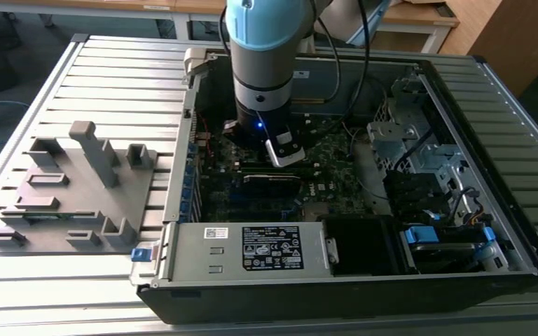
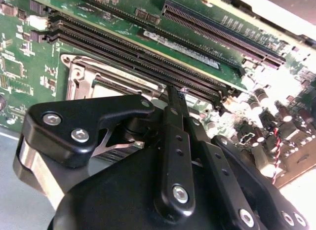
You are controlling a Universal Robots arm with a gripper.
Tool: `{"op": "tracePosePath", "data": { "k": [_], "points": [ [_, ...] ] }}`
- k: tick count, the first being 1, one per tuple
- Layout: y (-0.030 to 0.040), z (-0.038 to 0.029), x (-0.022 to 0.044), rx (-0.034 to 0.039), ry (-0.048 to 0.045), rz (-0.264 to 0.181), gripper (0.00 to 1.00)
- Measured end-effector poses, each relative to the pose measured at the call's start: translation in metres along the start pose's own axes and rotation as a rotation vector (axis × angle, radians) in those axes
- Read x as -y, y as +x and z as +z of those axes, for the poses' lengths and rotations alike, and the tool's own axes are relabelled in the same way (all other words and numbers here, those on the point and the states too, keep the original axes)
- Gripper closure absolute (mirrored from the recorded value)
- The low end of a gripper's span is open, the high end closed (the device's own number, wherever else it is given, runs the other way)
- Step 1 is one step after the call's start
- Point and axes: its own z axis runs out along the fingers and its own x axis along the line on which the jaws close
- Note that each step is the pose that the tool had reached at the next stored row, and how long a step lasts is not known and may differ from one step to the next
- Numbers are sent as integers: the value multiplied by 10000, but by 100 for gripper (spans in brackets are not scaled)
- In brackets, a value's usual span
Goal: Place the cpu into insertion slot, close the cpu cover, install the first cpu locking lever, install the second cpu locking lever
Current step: 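Install the second cpu locking lever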
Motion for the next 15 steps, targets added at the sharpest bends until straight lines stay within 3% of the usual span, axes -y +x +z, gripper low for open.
{"op": "tracePosePath", "data": {
  "k": [8, 15],
  "points": [
    [9, 8, 3, -31, -249, 11, 90],
    [17, 42, 11, -41, -308, 16, 90]
  ]
}}
